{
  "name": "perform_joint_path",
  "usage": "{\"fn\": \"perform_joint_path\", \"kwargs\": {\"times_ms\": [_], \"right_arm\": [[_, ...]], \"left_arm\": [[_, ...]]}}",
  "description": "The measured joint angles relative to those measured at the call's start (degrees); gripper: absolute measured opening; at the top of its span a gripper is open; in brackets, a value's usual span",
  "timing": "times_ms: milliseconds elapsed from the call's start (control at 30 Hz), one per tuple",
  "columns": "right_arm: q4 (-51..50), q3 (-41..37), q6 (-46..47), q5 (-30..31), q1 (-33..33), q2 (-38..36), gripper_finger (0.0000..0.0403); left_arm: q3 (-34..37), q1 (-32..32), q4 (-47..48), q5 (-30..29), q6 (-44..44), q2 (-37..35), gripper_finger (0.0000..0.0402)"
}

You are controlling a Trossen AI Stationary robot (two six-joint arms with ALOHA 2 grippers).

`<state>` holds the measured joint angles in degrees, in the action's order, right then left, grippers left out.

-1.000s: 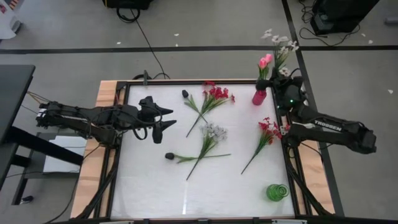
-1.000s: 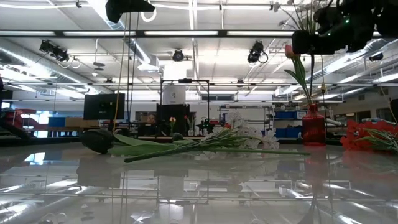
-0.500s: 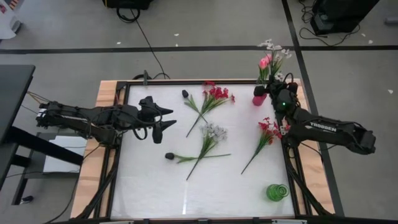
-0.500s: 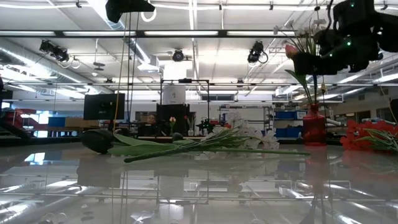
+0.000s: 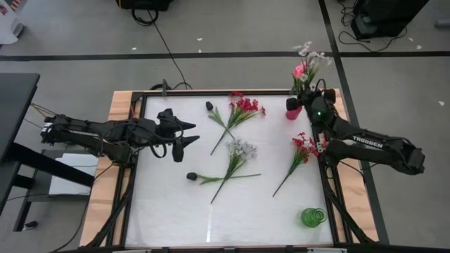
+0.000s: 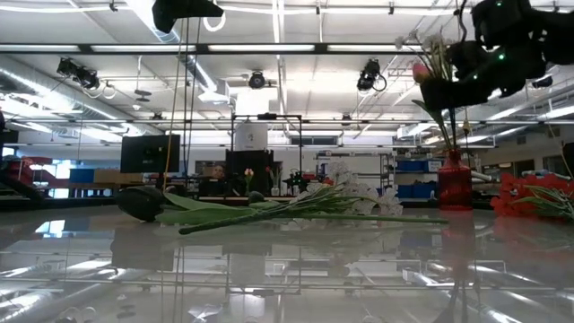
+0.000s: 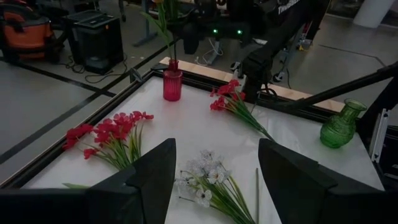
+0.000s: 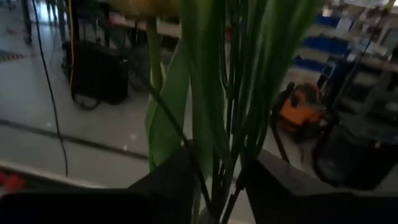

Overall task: Sort flowers into vase by color
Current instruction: Put the bottom white flowers into the red vase, then put the white flowers into the red vase

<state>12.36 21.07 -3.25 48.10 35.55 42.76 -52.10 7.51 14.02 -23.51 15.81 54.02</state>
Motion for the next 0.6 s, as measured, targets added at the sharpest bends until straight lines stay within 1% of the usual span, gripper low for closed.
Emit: {"fn": "perform_joint_path", "kwargs": {"times_ms": [100, 167, 267, 367, 433, 500, 600], "right_arm": [[-12.34, 3.73, 7.42, -1.94, 1.07, 0.64, 0.0152], [-17.55, 4.87, 13.14, -4.41, 2.2, 1.6, 0.0163], [-22.14, 5.95, 19.42, -10.6, 3.64, 2.36, 0.0174], [-30.49, 8.8, 24.81, -15.67, 4.37, 2.78, 0.0182], [-36.08, 11.34, 26.62, -17.16, 4.44, 2.73, 0.0185], [-41.09, 14.15, 27.11, -17.33, 4.44, 2.73, 0.0185], [-45.99, 18.17, 27.19, -17.35, 4.6, 2.73, 0.0185]], "left_arm": [[0.0, 0.0, 0.0, 0.0, 0.0, 0.0, 0.0233], [0.0, 0.0, 0.0, 0.0, 0.0, 0.0, 0.0233], [-0.01, 0.0, 0.02, 0.0, 0.0, 0.0, 0.0233], [0.0, 0.0, 0.01, 0.0, 0.0, 0.0, 0.0233], [0.0, 0.0, 0.0, 0.0, 0.0, 0.0, 0.0233], [0.0, 0.0, 0.0, 0.0, 0.0, 0.0, 0.0233], [0.0, 0.0, 0.0, 0.0, 0.0, 0.0, 0.0233]]}}
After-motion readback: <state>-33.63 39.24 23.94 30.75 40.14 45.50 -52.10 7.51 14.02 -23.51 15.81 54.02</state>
